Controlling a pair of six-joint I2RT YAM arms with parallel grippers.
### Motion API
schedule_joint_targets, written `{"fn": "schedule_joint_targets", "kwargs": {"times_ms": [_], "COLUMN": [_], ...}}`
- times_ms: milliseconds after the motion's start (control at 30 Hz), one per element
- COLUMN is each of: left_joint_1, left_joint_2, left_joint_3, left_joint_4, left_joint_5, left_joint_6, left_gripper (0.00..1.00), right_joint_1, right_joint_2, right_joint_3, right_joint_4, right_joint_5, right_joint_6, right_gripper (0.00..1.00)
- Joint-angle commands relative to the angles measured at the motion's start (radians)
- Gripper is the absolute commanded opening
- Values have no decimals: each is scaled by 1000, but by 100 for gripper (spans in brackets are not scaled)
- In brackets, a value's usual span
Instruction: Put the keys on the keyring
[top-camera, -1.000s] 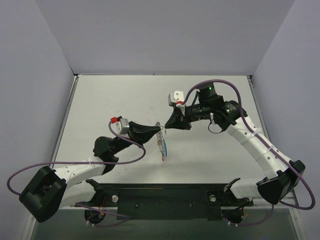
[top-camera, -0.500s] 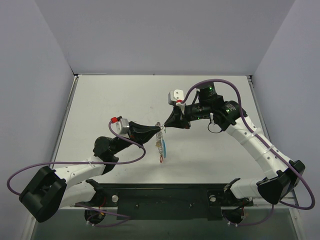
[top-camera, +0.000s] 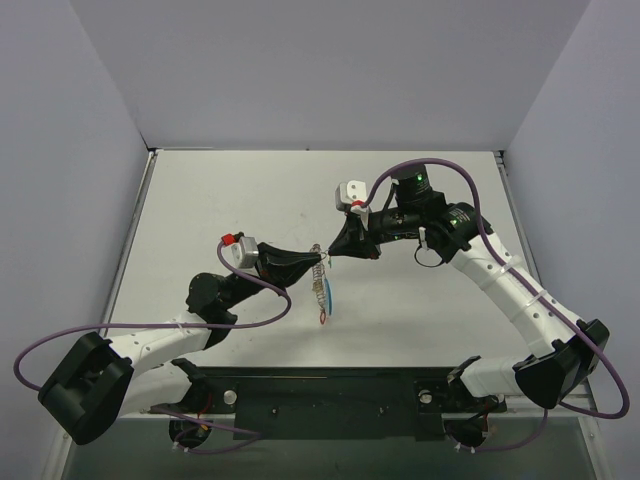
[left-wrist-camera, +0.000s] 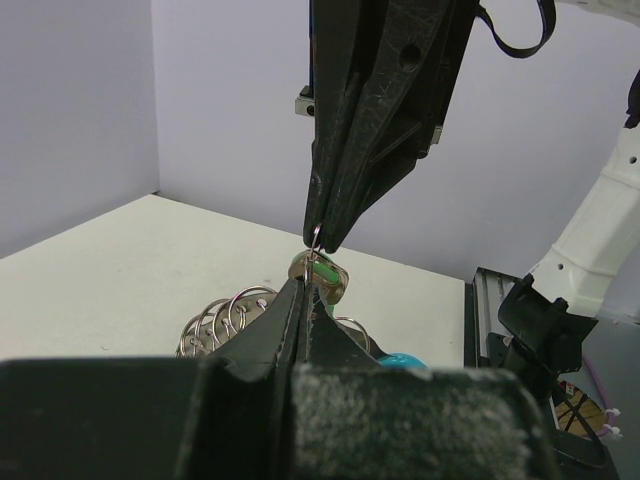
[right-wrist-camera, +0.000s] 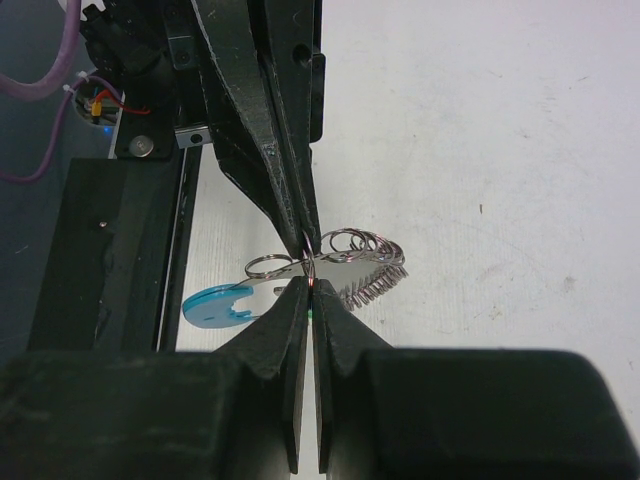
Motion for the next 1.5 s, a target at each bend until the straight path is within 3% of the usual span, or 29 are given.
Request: {"fn": "schedule_joint_targets", "kwargs": {"times_ms": [0, 1467], "left_joint_1": [4, 10], "left_joint_2": [-9, -1], "left_joint_3": [22, 35], "left_joint_4": [278, 309], "left_joint_5": [6, 36], "left_joint_6": [-8, -35], "left_gripper": [0, 0], "right_joint_1": [5, 17], "right_joint_2": [-7, 4], "right_joint_3": [-3, -12], "right_joint_4": [26, 23], "right_joint_5": [-18, -32], "right_joint_6": [12, 46], "right_gripper": [0, 0]}}
